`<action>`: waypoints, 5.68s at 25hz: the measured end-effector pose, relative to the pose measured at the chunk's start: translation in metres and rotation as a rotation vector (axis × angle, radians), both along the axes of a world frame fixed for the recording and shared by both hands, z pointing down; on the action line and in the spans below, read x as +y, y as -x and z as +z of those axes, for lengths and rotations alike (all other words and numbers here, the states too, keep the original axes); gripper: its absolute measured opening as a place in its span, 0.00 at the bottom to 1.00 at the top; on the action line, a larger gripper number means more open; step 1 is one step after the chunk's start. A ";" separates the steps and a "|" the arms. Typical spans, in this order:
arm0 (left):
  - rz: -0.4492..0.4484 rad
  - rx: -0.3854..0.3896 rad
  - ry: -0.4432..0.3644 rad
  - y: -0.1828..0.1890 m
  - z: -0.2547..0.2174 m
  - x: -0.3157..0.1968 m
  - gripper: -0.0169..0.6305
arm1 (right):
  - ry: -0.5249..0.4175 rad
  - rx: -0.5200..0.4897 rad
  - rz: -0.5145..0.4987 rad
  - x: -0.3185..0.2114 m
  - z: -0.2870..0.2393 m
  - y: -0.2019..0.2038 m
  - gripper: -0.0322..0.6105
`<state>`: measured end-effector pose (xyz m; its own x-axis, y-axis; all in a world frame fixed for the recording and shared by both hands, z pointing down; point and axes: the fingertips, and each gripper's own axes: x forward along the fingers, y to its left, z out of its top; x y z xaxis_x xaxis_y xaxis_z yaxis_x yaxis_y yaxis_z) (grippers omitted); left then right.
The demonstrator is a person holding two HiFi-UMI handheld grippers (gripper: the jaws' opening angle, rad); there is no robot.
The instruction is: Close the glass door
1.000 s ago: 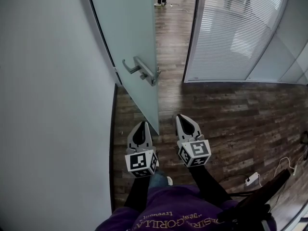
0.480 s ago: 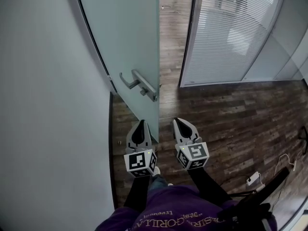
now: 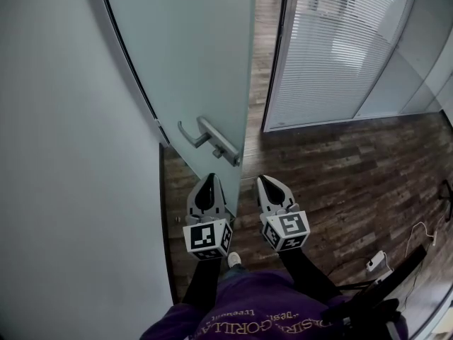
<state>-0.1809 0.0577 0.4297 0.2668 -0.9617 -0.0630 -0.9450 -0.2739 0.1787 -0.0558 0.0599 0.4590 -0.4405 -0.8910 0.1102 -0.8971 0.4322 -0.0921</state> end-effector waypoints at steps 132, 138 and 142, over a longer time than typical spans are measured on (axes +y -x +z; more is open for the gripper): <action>0.347 -1.305 -0.029 -0.157 0.038 -0.307 0.23 | -0.013 0.005 0.145 -0.216 -0.012 -0.107 0.04; 0.390 -1.329 -0.078 -0.177 0.033 -0.336 0.22 | 0.002 0.004 0.189 -0.248 -0.010 -0.114 0.04; 0.397 -1.340 -0.092 -0.184 0.036 -0.350 0.21 | -0.005 0.005 0.212 -0.262 -0.008 -0.111 0.04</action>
<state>0.0036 -0.2928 0.4662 0.4233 -0.8153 0.3952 -0.2388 -0.5211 -0.8194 0.0549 -0.2024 0.4513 -0.2425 -0.9643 0.1067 -0.9684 0.2340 -0.0859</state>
